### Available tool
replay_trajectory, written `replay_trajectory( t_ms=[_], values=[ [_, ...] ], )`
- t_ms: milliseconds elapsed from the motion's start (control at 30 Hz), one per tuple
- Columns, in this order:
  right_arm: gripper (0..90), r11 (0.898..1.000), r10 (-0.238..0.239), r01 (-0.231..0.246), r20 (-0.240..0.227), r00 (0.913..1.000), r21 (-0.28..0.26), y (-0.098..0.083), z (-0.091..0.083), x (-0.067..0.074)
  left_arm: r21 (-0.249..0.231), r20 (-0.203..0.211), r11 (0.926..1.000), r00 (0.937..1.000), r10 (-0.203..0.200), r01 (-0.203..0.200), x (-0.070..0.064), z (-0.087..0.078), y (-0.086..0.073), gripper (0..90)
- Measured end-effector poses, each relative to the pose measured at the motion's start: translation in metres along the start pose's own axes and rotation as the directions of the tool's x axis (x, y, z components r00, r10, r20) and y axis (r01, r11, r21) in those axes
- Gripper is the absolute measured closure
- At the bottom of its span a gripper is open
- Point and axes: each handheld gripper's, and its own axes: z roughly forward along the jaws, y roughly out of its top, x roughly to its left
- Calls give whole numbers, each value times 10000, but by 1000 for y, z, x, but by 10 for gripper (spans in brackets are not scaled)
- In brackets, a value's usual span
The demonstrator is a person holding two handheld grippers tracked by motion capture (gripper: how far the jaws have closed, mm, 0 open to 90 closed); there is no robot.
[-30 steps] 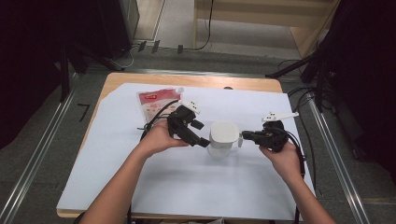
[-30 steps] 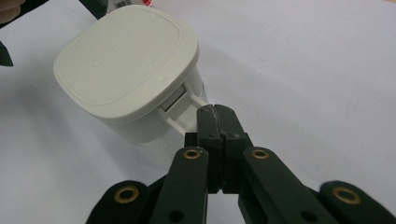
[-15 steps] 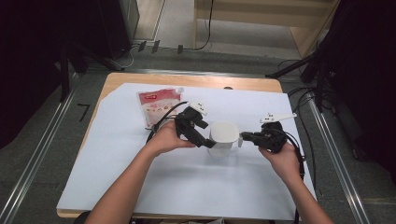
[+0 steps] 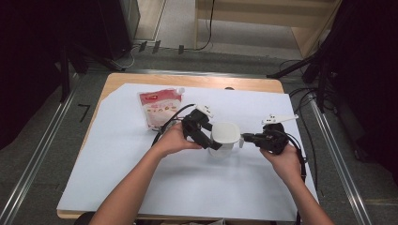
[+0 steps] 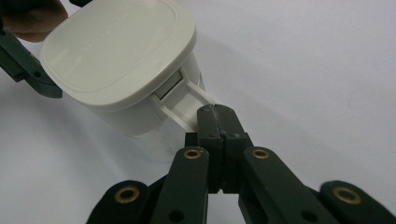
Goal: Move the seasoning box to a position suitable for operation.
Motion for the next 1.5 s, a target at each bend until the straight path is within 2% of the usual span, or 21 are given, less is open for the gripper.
replay_trajectory(
  t_ms=[267, 433, 567, 667, 867, 1000, 1133, 1267, 1367, 1500],
  values=[
    [900, 9999, -136, 137, 95, 9999, -34, 0, 0, 1, -13, 19, 10000, 10000, -62, 62, 0, 3, 0, 107],
    [900, 10000, -78, 79, 139, 9999, -25, -1, 0, 2, 26, -189, 9999, 9998, 107, -106, -2, 3, 0, 111],
    [900, 10000, -47, 47, 153, 9999, -3, -1, 0, 2, 32, -162, 10000, 9998, 90, -89, -2, 4, 0, 112],
    [900, 10000, -71, 72, 180, 9998, -22, -1, 0, 2, 137, -329, 9999, 9995, 20, -16, -4, 4, 2, 113],
    [900, 9999, -166, 166, 312, 9994, 5, -1, 0, 4, 212, -645, 9988, 9969, 444, -432, -7, 1, 5, 125],
    [900, 9999, -155, 155, 332, 9993, 8, -1, 1, 4, 204, -666, 9992, 9971, 361, -349, -8, 1, 5, 129],
    [900, 9997, -237, 237, 397, 9989, 15, -1, 1, 5, 458, -787, 9980, 9958, 476, -441, -10, 1, 8, 129],
    [900, 9997, -252, 251, 438, 9987, 32, -1, 1, 6, 363, -918, 9984, 9947, 464, -433, -12, 1, 9, 129],
    [900, 9997, -250, 248, 458, 9986, 52, -1, 0, 6, 174, -1004, 9980, 9930, 624, -609, -14, -3, 11, 138],
    [900, 9995, -296, 293, 451, 9985, 78, -1, 0, 6, 231, -1123, 9978, 9916, 650, -628, -16, -3, 12, 143]
  ],
)
